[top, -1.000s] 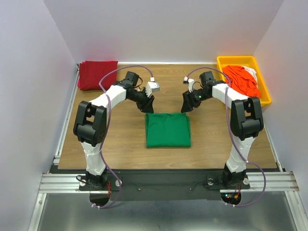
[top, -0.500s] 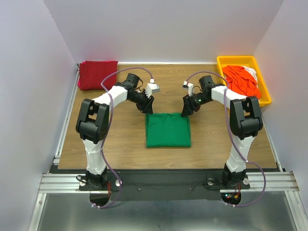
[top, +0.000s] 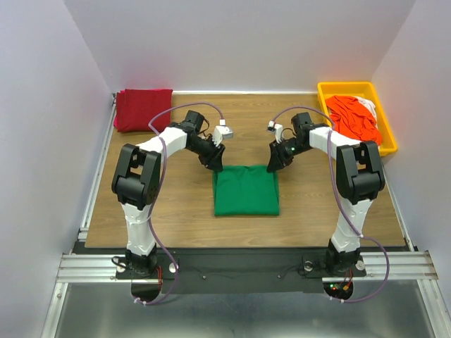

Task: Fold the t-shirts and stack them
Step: Fold the tshirt

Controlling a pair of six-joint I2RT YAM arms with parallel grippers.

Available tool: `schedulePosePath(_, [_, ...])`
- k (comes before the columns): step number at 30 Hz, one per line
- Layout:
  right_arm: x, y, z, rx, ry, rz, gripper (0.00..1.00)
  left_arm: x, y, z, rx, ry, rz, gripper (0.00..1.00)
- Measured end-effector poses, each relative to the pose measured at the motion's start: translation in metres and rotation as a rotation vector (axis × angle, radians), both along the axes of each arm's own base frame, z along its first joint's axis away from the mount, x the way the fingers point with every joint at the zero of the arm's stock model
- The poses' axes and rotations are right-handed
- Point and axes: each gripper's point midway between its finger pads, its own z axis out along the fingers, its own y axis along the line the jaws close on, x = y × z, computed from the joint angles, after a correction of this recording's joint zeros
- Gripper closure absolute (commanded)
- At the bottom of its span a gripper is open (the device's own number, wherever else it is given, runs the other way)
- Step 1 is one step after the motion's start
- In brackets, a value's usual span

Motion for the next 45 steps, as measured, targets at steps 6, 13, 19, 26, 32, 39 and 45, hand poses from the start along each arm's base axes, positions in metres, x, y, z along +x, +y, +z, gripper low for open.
schedulePosePath(6, [-0.001, 0.0, 0.0, 0.004, 0.0, 0.004, 0.9, -0.001, 0.001, -0.009, 0.009, 0.021, -0.001, 0.86])
schedulePosePath(13, [-0.001, 0.0, 0.001, 0.005, -0.001, 0.007, 0.99, -0.002, 0.002, -0.01, 0.015, 0.024, -0.003, 1.0])
schedulePosePath(19, [-0.003, -0.002, 0.008, -0.008, -0.017, 0.002, 0.99, -0.001, 0.005, -0.008, 0.035, 0.009, 0.006, 1.0])
schedulePosePath(26, [-0.002, -0.007, 0.025, -0.03, -0.072, -0.01, 0.99, 0.008, 0.012, 0.015, 0.063, -0.082, 0.032, 1.0])
schedulePosePath(32, [0.001, -0.013, 0.022, -0.075, -0.087, -0.026, 0.99, 0.02, 0.017, 0.021, 0.093, -0.147, 0.057, 1.0])
schedulePosePath(39, [0.015, -0.021, 0.007, -0.136, -0.112, -0.061, 0.99, 0.04, 0.02, 0.015, 0.125, -0.216, 0.091, 1.0])
schedulePosePath(45, [0.022, -0.02, -0.02, -0.145, -0.064, -0.082, 0.99, 0.045, 0.019, -0.011, 0.143, -0.188, 0.095, 0.72])
